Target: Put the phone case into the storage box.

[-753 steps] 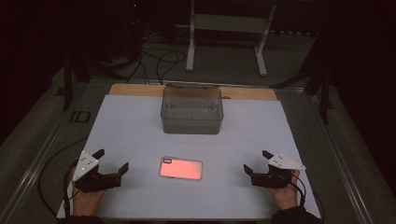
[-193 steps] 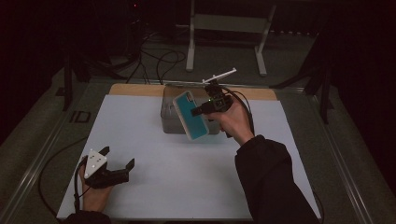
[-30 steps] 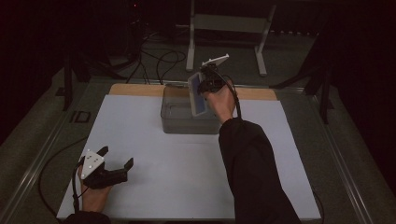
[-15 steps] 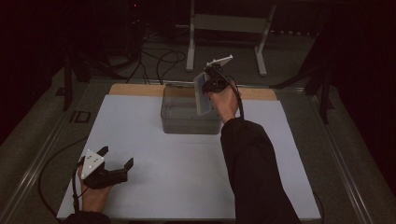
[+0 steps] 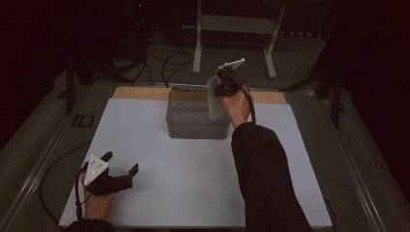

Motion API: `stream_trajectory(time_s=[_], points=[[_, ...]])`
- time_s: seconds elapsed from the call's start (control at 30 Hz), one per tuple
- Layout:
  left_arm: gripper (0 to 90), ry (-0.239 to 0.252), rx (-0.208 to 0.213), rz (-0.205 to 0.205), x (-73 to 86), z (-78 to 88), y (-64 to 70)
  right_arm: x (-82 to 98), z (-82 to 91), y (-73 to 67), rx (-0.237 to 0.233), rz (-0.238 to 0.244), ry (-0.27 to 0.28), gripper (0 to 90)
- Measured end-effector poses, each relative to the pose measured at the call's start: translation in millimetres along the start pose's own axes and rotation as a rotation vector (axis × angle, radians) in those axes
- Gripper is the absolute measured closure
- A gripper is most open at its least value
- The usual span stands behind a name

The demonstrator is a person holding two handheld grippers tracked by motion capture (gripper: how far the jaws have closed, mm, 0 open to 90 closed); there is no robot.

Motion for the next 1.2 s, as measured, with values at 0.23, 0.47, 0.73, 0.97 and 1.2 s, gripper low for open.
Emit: stream_trajectory(time_s=[0.23, 0.47, 0.73, 0.97, 1.2], points=[[0.1, 0.001, 0.001, 0.001, -0.1, 0.2, 0.0, 1.0, -2.1, 8.7, 0.026, -0.014, -0.001, 81.8], [0.1, -0.002, 0.001, -0.001, 0.0, 0.1, 0.0, 2.3, -5.4, 16.8, 0.049, -0.03, -0.01, 81.9], [0.1, -0.001, 0.002, 0.0, 0.0, 0.1, 0.3, 6.0, -12.3, 19.5, 0.07, -0.037, -0.026, 81.8], [0.1, -0.002, 0.002, -0.001, 0.1, -0.1, 0.1, 9.5, -21.4, 21.7, 0.081, -0.048, -0.047, 81.8], [0.1, -0.002, 0.003, 0.0, 0.2, -0.1, 0.0, 13.7, -30.9, 23.0, 0.093, -0.056, -0.066, 81.8]])
Point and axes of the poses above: each handheld gripper's, and its own axes: z roughly backward along the jaws, x roughly out of its underside, y roughly to its right, the point moved 5 cm from there along -z, roughly forward along the jaws, and after that the axes turned 10 degrees about -y, right-handed, at the moved point
